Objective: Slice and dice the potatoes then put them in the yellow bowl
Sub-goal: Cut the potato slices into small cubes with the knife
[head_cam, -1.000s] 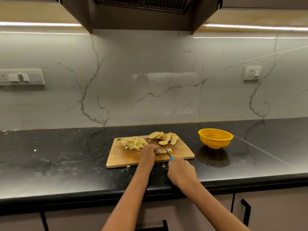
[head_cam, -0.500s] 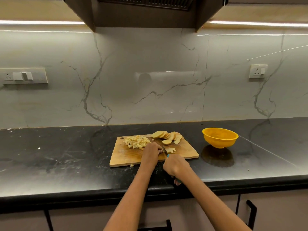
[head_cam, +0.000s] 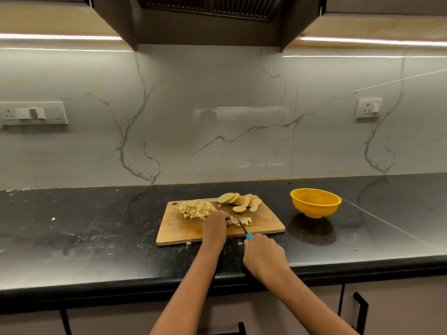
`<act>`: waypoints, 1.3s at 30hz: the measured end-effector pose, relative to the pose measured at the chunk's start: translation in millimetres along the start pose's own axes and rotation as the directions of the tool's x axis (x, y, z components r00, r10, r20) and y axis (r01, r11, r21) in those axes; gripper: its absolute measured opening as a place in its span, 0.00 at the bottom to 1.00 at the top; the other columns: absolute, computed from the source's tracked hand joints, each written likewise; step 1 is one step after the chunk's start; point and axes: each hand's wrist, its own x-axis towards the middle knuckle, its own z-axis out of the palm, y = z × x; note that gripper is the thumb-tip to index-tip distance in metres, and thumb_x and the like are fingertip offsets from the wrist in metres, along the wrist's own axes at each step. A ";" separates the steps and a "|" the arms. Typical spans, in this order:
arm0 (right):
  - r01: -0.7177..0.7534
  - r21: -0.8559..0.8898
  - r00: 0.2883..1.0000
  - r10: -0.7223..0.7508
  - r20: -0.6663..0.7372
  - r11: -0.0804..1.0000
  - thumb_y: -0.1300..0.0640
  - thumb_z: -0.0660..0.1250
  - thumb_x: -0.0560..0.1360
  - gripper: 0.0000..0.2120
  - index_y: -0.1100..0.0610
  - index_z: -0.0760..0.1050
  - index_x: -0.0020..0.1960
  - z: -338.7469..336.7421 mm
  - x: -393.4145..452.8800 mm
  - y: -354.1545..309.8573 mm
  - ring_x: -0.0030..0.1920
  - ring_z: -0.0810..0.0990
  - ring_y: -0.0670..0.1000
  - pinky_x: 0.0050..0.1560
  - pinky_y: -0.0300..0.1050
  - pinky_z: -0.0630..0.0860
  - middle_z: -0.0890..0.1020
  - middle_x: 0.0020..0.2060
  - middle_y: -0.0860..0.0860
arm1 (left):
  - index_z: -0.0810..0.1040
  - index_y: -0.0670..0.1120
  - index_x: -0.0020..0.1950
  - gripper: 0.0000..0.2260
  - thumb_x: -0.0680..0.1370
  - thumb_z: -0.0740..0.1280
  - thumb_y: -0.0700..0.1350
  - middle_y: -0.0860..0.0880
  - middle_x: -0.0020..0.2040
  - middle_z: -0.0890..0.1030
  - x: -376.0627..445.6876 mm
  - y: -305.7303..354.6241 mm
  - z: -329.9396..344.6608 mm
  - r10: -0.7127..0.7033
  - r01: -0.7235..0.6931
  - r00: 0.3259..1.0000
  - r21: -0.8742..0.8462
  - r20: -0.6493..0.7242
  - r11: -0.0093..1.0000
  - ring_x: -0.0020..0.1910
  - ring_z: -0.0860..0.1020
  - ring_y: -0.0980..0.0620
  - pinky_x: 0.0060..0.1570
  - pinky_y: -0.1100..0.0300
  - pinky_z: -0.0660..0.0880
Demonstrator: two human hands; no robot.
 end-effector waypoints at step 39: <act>-0.106 -0.001 0.986 0.105 0.132 0.994 0.57 0.56 0.80 0.11 0.62 0.75 0.50 -13.5 19.9 3.1 0.50 0.82 0.58 0.52 0.48 0.79 0.81 0.51 0.59 | 0.78 0.44 0.62 0.17 0.73 0.71 0.45 0.47 0.58 0.79 1.4 -9.6 3.4 -0.018 0.023 0.999 -0.167 0.027 0.986 0.60 0.74 0.50 0.60 0.59 0.69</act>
